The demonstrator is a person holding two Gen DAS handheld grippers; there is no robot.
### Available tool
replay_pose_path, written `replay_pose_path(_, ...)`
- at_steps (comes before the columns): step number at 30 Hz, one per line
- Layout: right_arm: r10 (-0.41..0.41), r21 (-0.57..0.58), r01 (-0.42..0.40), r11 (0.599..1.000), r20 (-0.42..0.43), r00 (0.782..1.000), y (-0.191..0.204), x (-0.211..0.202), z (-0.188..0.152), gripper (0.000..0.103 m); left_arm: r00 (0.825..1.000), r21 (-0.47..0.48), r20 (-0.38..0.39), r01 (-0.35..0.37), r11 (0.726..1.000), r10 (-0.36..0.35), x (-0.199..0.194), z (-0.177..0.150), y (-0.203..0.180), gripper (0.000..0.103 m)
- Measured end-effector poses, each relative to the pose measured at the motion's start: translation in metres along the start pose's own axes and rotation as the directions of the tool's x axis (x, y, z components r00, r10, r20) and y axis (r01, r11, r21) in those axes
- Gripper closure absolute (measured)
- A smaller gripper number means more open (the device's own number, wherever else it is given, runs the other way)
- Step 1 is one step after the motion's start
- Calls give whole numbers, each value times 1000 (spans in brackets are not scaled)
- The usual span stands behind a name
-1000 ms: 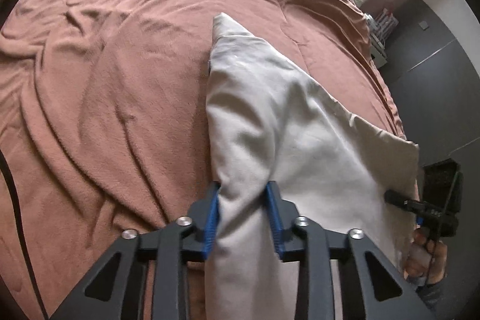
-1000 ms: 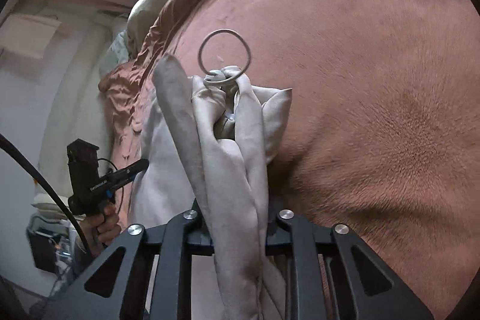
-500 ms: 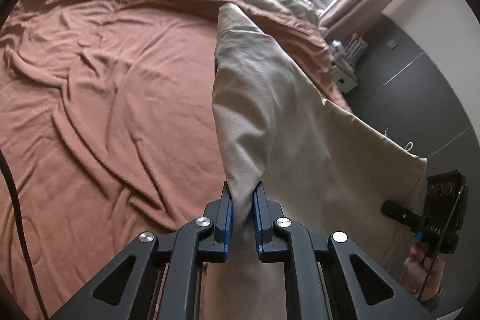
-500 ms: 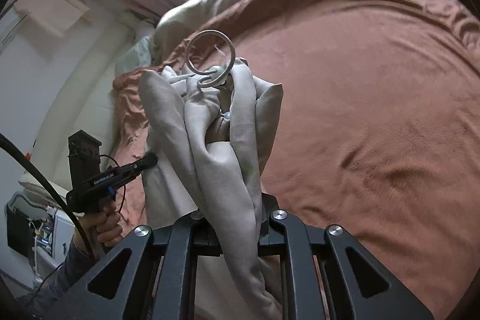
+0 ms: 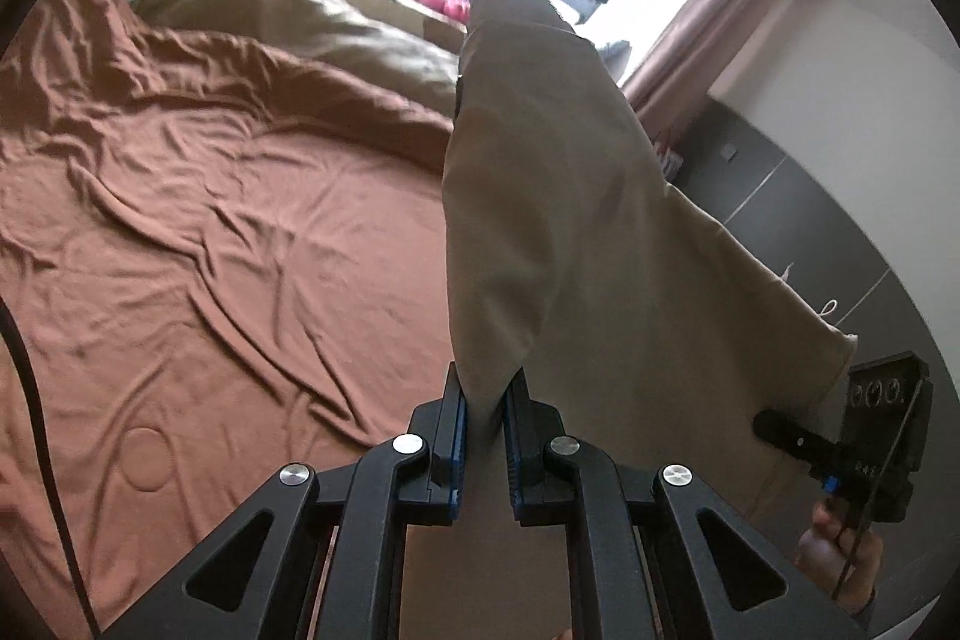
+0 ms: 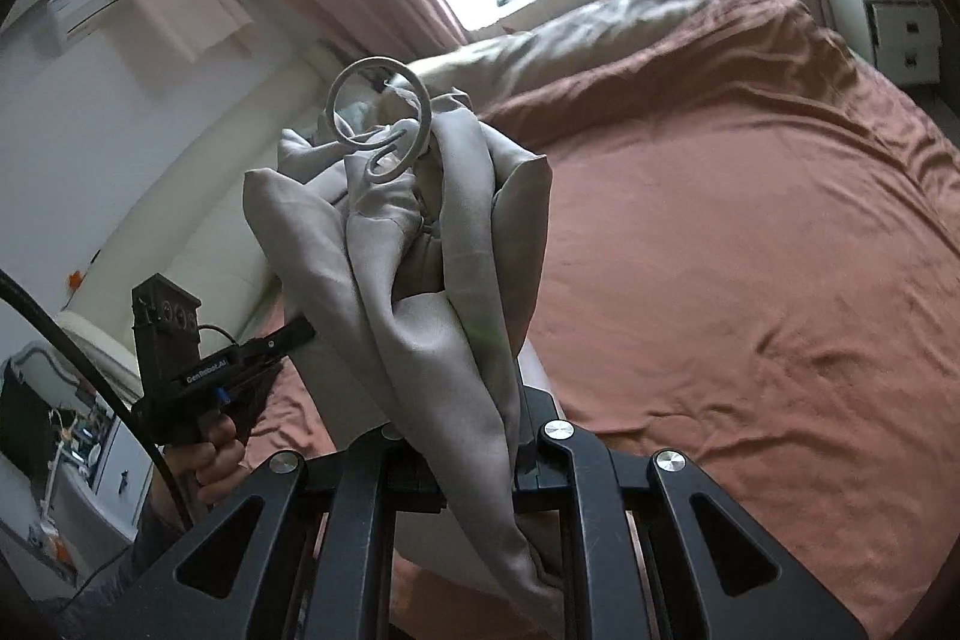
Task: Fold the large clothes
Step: 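Lift the folded jacket with both tools and carry it toward the black clothes stack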
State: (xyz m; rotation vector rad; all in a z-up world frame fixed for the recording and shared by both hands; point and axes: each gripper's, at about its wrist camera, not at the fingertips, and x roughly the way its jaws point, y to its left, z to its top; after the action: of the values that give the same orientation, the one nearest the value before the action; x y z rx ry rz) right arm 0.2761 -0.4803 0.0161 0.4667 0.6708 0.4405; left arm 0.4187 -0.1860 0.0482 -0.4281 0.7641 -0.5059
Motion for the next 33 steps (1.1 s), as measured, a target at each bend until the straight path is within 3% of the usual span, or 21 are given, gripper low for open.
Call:
replay_pose_path(9,82,-112,-78,991,27,996,79,-1,-13,94,990,-8,137,-28,1000,29,-106,18,25,93)
replay_pose_path(17,175,-202,-171,964,-2,985,151,31,-24,94,965,-38,248,-81,996,88,-208,26,74,93)
replay_pose_path(23,252,-234,-253,939,-33,967,191,64,-37,94,941,-67,304,-131,989,145,-273,25,114,93)
replay_pose_path(33,330,-267,-348,899,-109,938,262,153,-44,94,898,-158,362,-206,966,250,-374,24,201,93)
